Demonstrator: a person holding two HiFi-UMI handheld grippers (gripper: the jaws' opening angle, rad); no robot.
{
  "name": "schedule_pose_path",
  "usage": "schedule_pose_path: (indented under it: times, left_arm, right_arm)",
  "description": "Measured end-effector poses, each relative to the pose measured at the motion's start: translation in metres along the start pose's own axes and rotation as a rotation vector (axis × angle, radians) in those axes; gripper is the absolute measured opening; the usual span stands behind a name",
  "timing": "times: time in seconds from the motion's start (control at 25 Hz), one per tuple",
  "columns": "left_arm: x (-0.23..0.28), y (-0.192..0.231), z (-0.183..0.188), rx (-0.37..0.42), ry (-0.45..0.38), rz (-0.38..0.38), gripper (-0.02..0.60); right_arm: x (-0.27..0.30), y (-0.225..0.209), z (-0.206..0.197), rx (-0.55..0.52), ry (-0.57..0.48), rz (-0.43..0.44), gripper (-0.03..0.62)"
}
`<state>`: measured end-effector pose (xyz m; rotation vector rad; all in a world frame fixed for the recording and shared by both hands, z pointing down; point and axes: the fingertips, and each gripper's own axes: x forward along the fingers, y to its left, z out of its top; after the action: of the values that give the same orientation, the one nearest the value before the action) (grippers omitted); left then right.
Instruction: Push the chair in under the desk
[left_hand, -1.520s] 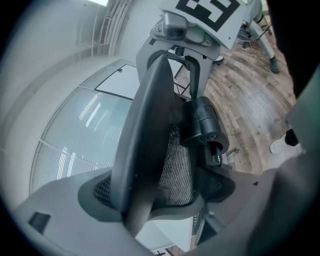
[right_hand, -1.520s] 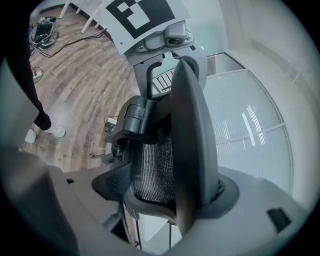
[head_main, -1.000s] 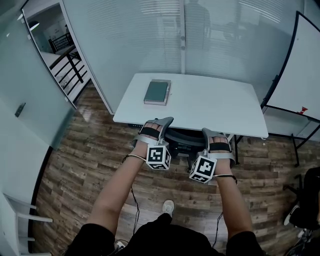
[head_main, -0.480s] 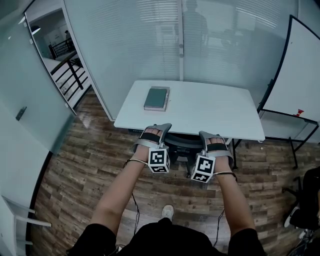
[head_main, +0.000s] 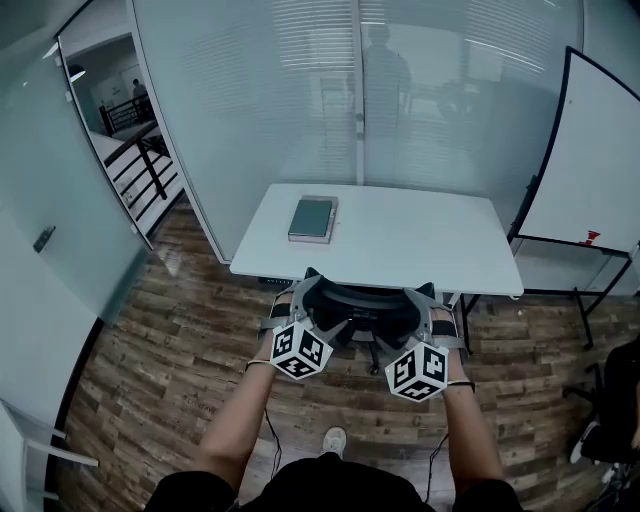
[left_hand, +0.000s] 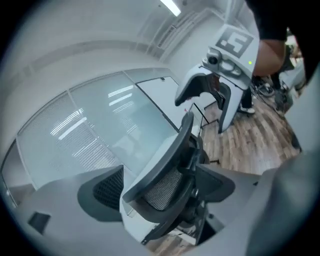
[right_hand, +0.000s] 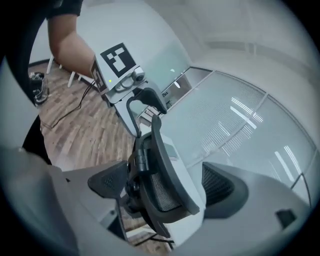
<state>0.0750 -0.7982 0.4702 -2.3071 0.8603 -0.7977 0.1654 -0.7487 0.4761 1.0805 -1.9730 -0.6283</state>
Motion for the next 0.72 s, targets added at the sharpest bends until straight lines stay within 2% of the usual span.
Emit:
schedule_pose_path:
  times: [0.2, 0.28, 0.36, 0.6, 0.68, 0.72]
  left_arm:
    - [-0.050, 0.008, 0.025, -0.329, -0.200, 0.072, 0.445]
    - [-0.068, 0.011, 0.035, -0.444, -0.278, 0.092, 0.443]
    - [-0.080, 0.010, 0.037, -0.523, -0.321, 0.108, 0.423]
    - [-0.096, -0.010, 0.037, -0.608, -0.344, 0.155, 0.203]
    - [-0.097, -0.016, 0.032, -0.632, -0.327, 0.167, 0.096]
    - [-0.097, -0.019, 0.030, -0.644, -0.319, 0.168, 0.032]
  right_arm:
    - [-0.041, -0.005, 0.020, 0.241, -0.144, -0.057, 0.440]
    - [-0.057, -0.010, 0.026, 0.350, -0.204, -0.093, 0.390]
    - [-0.072, -0.015, 0.030, 0.446, -0.260, -0.130, 0.316]
    - [-0.105, -0.025, 0.021, 0.637, -0.324, -0.241, 0.091]
    - [-0.110, -0.024, 0.012, 0.690, -0.320, -0.266, 0.006]
    - [-0.112, -0.022, 0.008, 0.713, -0.319, -0.269, 0.006]
